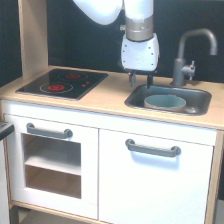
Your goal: Place the pot in the sink
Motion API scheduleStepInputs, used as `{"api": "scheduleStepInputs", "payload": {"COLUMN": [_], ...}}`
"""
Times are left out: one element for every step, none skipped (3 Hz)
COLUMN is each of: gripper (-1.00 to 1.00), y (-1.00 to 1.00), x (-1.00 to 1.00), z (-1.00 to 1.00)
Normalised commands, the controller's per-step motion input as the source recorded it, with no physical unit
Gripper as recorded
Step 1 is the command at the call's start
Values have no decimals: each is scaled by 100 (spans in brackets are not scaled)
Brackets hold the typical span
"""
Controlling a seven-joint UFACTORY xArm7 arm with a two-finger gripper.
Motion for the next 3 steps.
{"api": "scheduleStepInputs", "payload": {"gripper": [99,99,99], "y": [-12,-11,-10], "x": [-26,-27,-25], "z": [23,20,24]}}
